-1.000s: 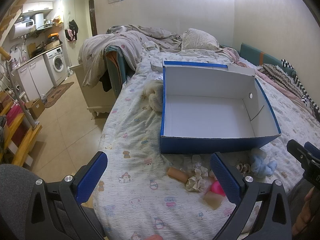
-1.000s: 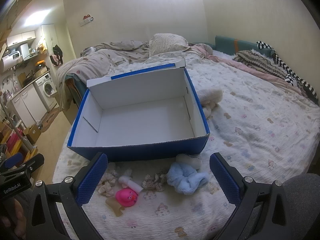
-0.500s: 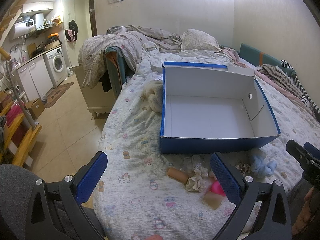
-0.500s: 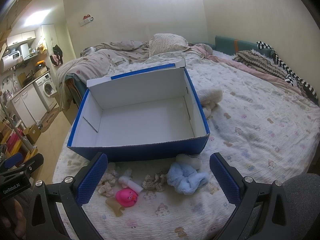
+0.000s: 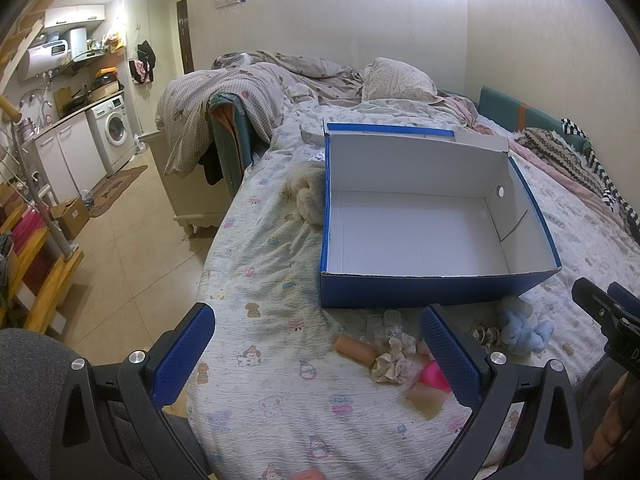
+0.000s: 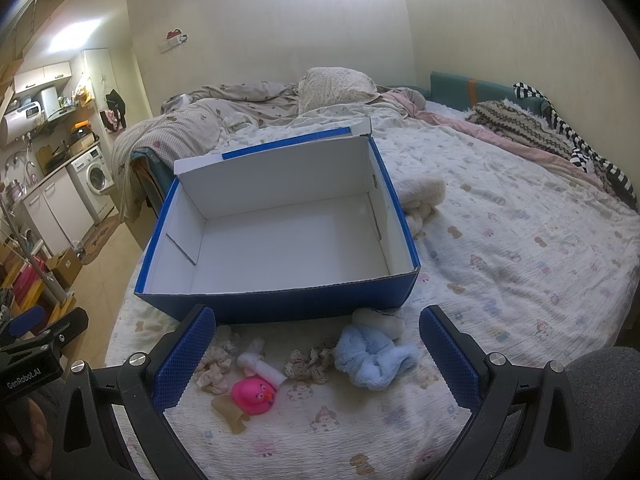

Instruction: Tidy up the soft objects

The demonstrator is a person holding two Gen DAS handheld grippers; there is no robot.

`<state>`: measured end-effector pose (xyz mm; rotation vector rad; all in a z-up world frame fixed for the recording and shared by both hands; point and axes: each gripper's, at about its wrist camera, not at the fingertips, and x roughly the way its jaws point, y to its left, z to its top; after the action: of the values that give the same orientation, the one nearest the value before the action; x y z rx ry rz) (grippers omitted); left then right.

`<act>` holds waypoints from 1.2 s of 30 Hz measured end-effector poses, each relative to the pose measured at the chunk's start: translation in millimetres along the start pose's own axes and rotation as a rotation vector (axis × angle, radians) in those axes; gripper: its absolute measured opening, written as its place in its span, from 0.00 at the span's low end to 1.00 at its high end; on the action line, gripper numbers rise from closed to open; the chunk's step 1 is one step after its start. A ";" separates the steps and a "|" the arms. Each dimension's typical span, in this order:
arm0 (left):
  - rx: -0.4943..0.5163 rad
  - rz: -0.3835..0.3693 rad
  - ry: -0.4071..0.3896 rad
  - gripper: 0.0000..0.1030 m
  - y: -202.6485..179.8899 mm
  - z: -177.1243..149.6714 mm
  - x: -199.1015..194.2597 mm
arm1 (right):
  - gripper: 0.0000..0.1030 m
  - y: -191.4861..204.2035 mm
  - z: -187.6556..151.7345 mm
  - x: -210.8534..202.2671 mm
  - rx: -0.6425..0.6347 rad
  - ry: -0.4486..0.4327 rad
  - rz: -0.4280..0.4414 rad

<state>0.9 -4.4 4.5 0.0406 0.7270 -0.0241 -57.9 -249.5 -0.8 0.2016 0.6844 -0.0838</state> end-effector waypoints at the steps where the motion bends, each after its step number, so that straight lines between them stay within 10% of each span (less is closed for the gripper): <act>1: 0.000 0.000 0.000 1.00 0.3 -0.3 0.0 | 1.00 -0.7 -0.7 0.5 0.000 0.000 0.000; 36: 0.005 0.002 -0.001 1.00 -1.0 -1.0 -2.4 | 1.00 6.5 1.1 1.0 -0.001 0.012 0.004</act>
<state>-1.6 -5.4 5.3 0.0466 0.7256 -0.0240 -55.6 -243.4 0.5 0.2023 0.6960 -0.0786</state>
